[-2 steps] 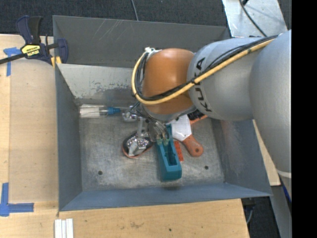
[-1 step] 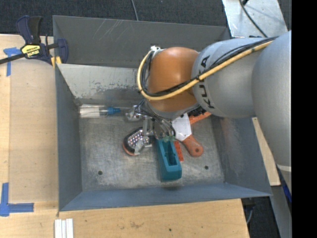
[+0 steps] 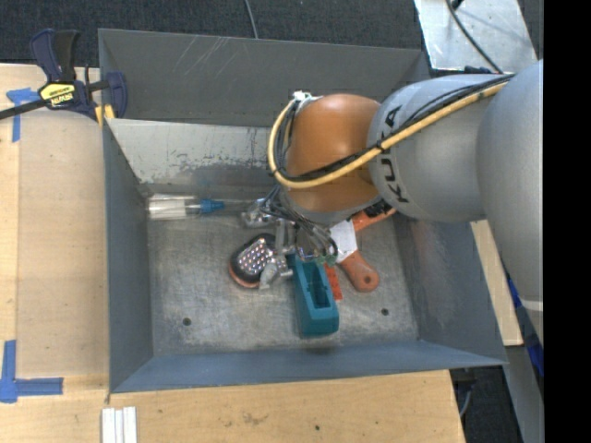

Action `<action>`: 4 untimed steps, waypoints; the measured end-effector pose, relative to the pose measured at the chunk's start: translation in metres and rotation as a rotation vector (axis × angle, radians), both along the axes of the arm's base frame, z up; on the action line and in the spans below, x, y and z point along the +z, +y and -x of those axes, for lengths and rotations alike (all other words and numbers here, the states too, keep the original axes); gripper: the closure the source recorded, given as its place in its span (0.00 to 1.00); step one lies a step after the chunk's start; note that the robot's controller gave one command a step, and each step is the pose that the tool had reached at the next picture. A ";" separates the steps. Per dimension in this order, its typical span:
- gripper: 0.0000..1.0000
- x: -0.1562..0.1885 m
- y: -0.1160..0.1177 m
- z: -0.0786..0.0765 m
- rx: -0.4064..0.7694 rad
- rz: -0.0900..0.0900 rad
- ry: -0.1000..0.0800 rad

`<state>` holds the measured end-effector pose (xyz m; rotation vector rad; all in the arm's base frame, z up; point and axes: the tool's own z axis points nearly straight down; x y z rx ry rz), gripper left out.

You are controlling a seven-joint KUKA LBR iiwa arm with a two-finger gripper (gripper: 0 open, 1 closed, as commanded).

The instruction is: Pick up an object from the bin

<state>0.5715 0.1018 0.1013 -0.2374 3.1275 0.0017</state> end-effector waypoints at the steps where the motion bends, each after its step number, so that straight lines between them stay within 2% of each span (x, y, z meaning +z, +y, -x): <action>1: 1.00 -0.020 -0.011 -0.005 0.041 0.001 0.017; 2: 1.00 -0.020 -0.011 -0.005 0.041 0.001 0.017; 3: 1.00 0.010 -0.008 -0.011 0.113 0.002 0.008; 4: 1.00 0.068 0.001 0.008 0.265 0.002 0.008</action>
Offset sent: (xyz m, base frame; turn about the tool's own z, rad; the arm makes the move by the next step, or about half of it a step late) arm 0.0000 0.0000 0.0000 0.0000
